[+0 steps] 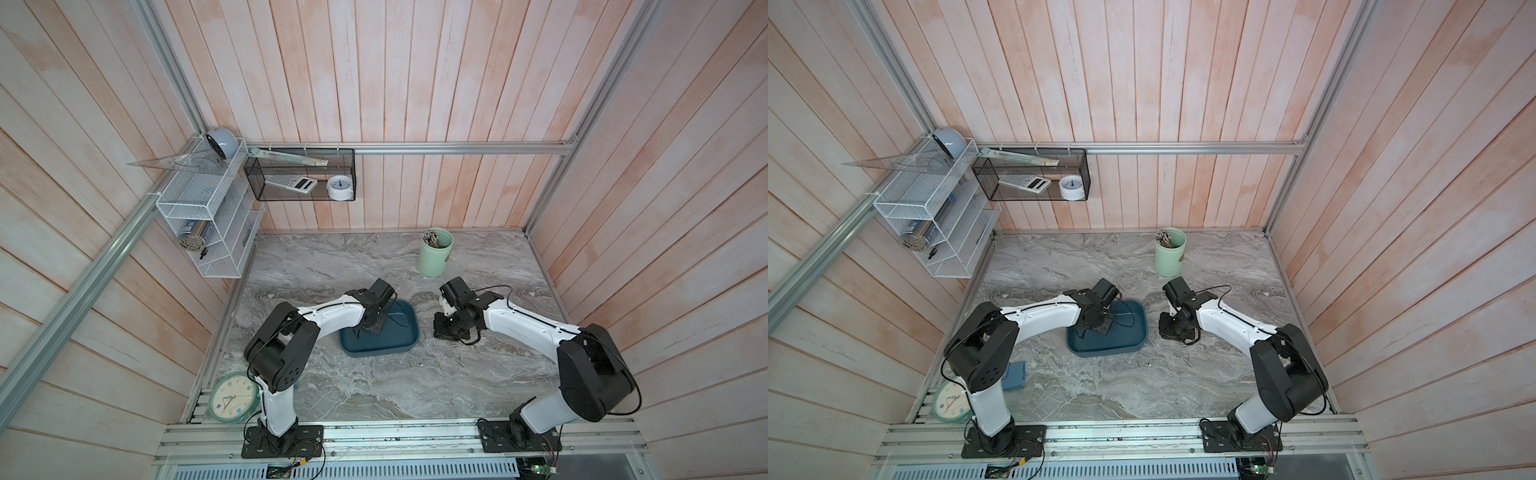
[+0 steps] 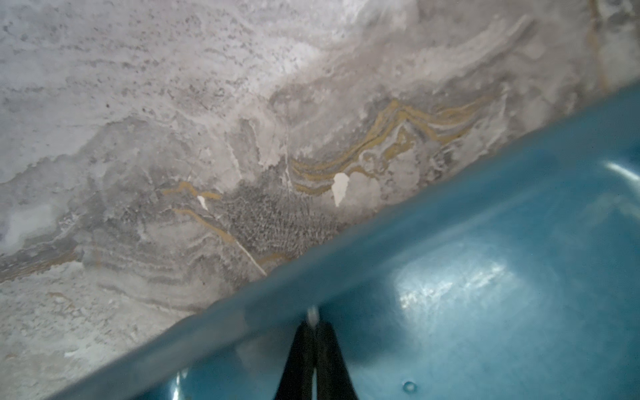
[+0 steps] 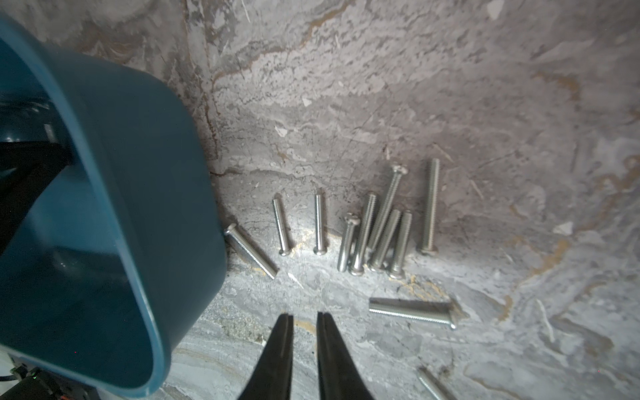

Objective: Take out the screws from the storage box
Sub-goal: Pick up the screw from the storage box, then place the screw at the center of the board.

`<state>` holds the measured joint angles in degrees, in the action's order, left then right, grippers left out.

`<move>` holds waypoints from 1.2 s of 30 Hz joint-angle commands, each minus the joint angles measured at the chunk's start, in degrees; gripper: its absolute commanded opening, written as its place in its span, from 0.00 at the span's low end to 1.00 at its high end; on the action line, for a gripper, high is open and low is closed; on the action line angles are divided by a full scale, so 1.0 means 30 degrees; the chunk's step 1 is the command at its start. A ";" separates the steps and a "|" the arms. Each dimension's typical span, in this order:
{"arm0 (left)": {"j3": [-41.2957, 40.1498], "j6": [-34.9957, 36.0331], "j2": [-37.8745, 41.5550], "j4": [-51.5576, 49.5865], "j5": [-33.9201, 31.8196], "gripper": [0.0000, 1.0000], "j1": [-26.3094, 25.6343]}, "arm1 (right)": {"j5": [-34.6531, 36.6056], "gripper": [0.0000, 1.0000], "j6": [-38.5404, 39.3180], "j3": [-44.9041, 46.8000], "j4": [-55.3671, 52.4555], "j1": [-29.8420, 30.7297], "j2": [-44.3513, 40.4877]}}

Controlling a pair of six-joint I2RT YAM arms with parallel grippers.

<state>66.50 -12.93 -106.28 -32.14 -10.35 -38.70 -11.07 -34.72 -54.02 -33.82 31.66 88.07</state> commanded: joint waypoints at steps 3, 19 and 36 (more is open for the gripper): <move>-0.0125 0.0012 0.1019 -0.0326 -0.0167 0.06 -0.0080 | -0.0012 0.20 -0.0153 -0.0011 -0.0181 -0.0094 0.0144; -0.0051 -0.0153 0.2789 -0.1124 -0.2051 0.19 -0.0167 | -0.0074 0.20 -0.0263 -0.0392 -0.0300 -0.0098 0.0305; 0.0796 -0.0077 -0.0160 -0.0873 -0.2079 0.37 0.0274 | -0.0241 0.20 -0.0233 -0.0248 -0.0217 -0.0065 0.0364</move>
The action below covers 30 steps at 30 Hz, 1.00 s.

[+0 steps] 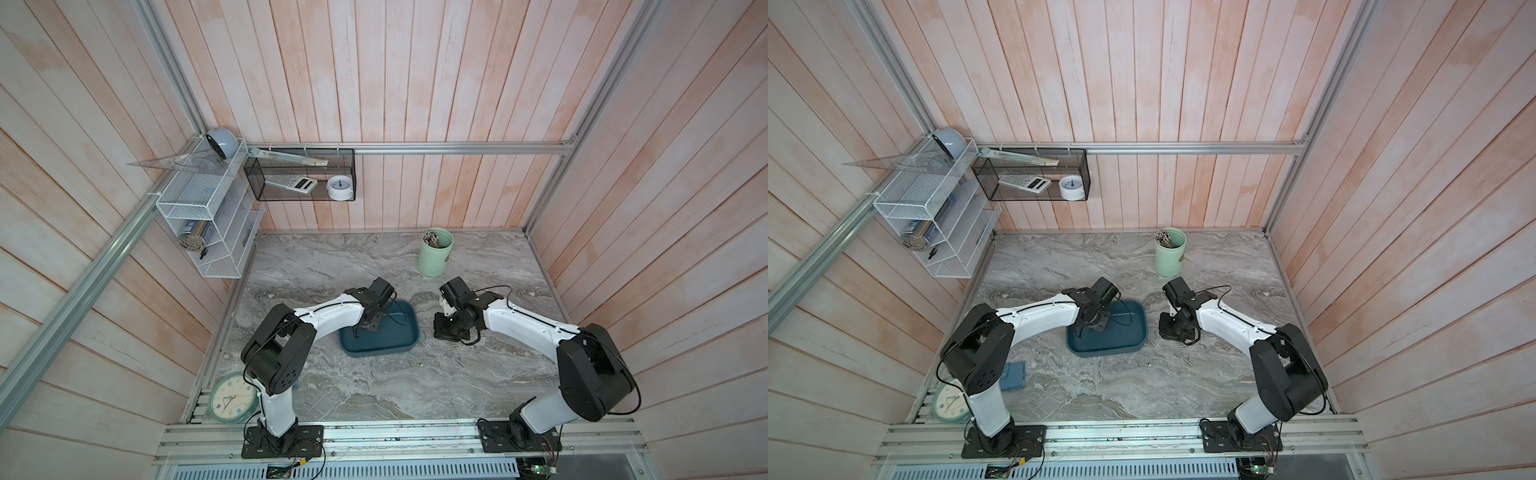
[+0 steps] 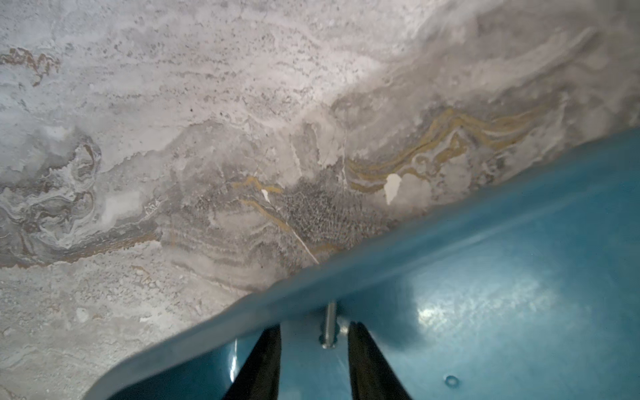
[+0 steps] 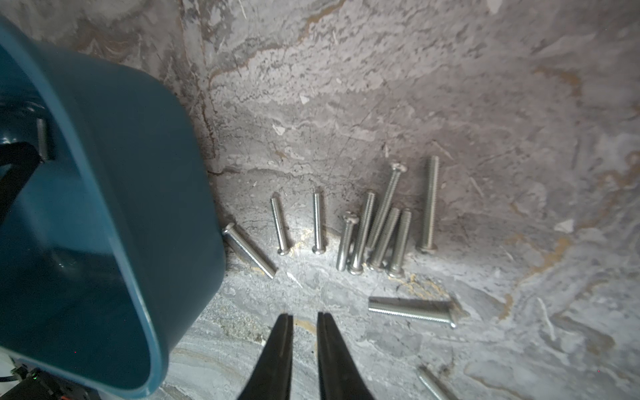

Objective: Take out the screws from the storage box
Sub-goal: Place the screw at the center of the board.

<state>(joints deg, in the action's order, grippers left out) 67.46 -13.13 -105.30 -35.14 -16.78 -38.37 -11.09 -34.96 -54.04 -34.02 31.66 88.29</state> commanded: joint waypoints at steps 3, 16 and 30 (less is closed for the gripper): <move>0.0341 -0.0078 -0.0651 0.0245 0.0532 0.34 0.0178 | -0.0257 0.20 -0.0183 -0.0180 -0.0103 -0.0072 0.0354; 0.0515 -0.0365 -0.1691 0.0423 0.1005 0.28 0.0171 | -0.0309 0.20 -0.0155 0.0016 -0.0004 -0.0065 0.0418; 0.0421 -0.0378 -0.1886 0.0132 0.1599 0.12 0.0166 | -0.0389 0.20 -0.0182 0.0157 0.0004 -0.0064 0.0298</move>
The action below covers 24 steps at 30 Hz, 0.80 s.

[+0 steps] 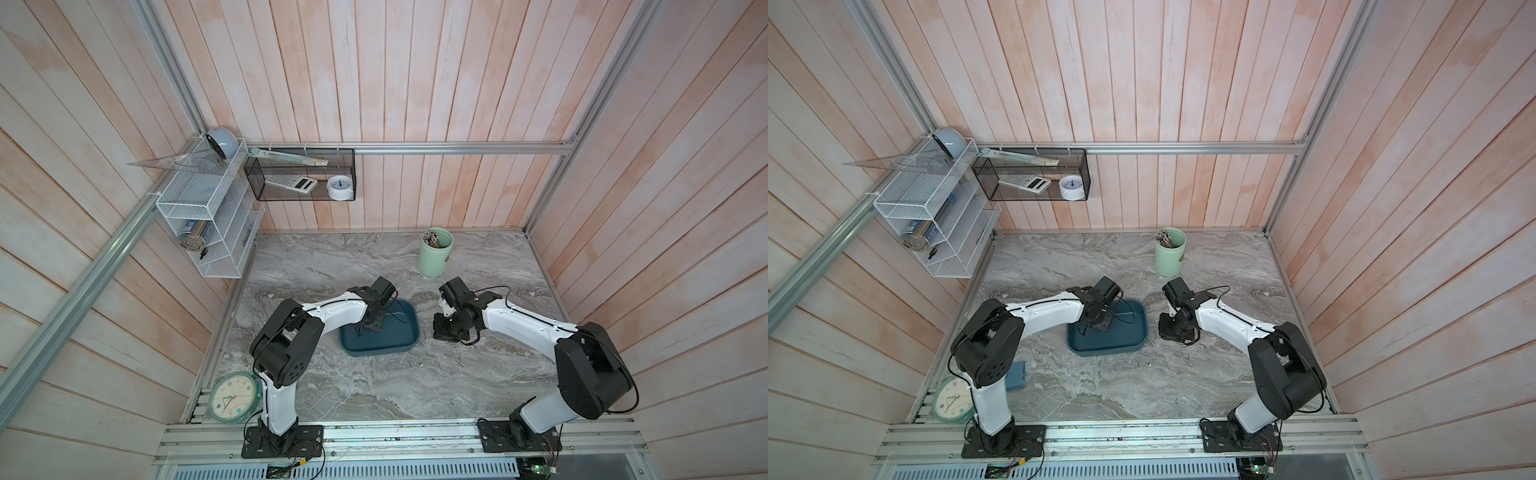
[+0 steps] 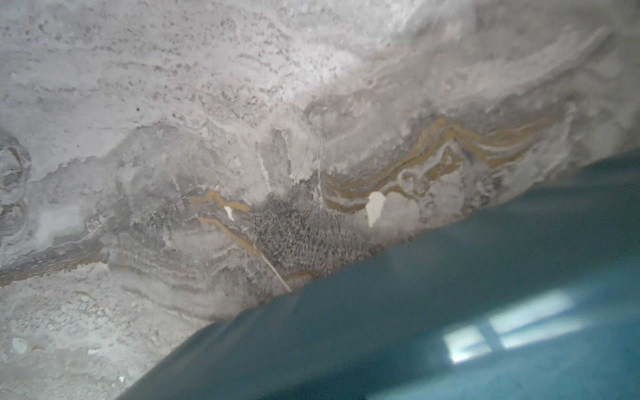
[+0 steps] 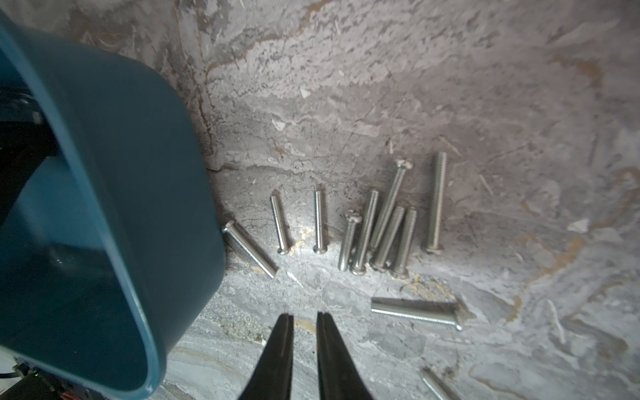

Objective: Take out the screws from the storage box
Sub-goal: Place the screw at the center of the board.

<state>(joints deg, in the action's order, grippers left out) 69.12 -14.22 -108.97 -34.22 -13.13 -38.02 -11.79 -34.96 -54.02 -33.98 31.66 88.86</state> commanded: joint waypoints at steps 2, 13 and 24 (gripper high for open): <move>-0.0075 -0.0116 -0.0331 -0.0326 -0.0237 0.11 0.0050 | -0.0142 0.20 -0.0183 0.0135 -0.0013 -0.0064 0.0072; 0.1459 -0.1777 0.3378 -0.1876 0.0198 0.09 -0.0548 | -0.0011 0.20 -0.0175 -0.0274 -0.0256 -0.0065 0.0175; 0.4232 -0.3354 0.3592 -0.3643 0.0008 0.09 -0.3086 | 0.2713 0.20 -0.0996 0.0588 -0.0650 -0.0759 -0.2981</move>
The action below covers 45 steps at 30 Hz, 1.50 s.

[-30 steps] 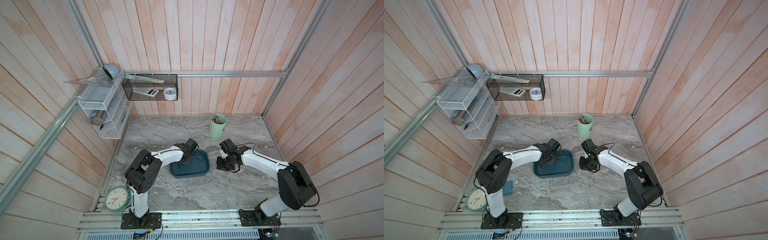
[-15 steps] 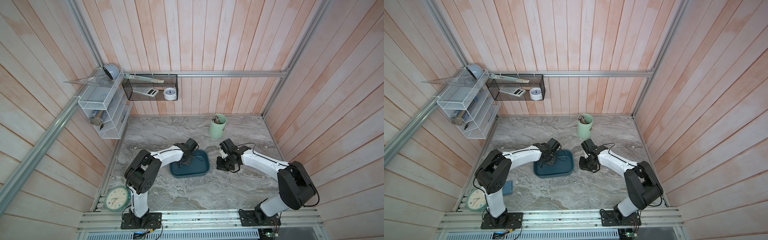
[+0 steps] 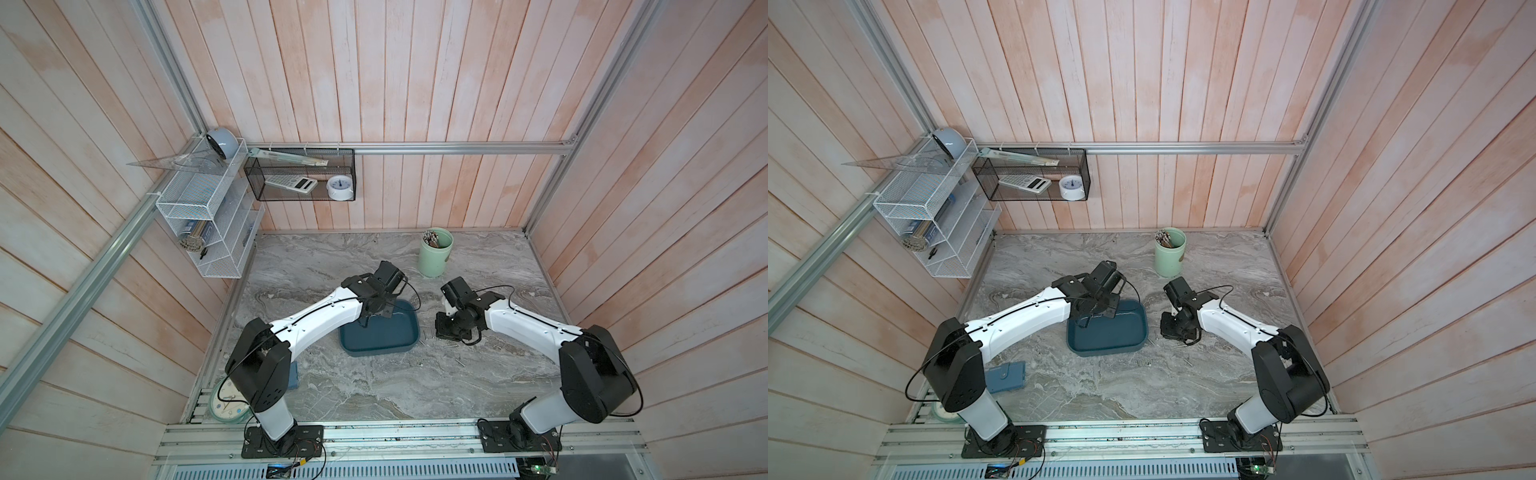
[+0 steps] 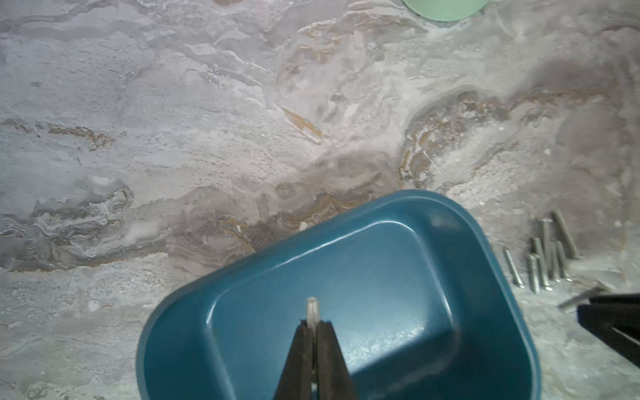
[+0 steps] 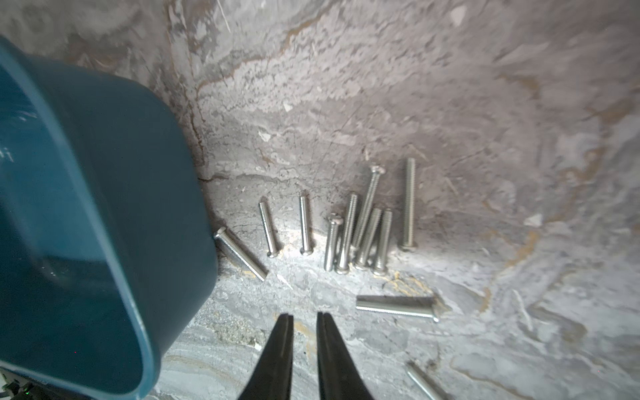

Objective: Take out the screws from the storage box
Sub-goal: Place the screw at the center of the board.

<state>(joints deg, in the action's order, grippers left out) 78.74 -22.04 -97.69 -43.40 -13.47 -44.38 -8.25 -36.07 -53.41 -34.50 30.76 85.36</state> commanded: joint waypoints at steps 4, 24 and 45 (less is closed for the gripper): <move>0.2567 -0.1584 -0.1038 -0.0325 0.0152 0.09 -0.2260 | 0.3839 0.20 -0.1969 0.1569 -0.0969 -0.1399 -0.5086; 0.8361 -0.3274 -0.8502 -0.1419 0.0123 0.09 -0.4689 | 0.8496 0.37 -0.3028 0.5211 -0.2011 -0.1867 -1.3513; 0.8960 -0.3522 -1.1295 -0.1655 0.0646 0.09 -0.4689 | 0.8143 0.37 -0.3392 0.6116 -0.1581 -0.1849 -1.3853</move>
<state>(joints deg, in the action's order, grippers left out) 103.85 -31.83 -130.08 -47.66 -12.29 -58.52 16.43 -45.45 -36.07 -39.35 25.45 43.97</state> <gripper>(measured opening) 0.093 0.374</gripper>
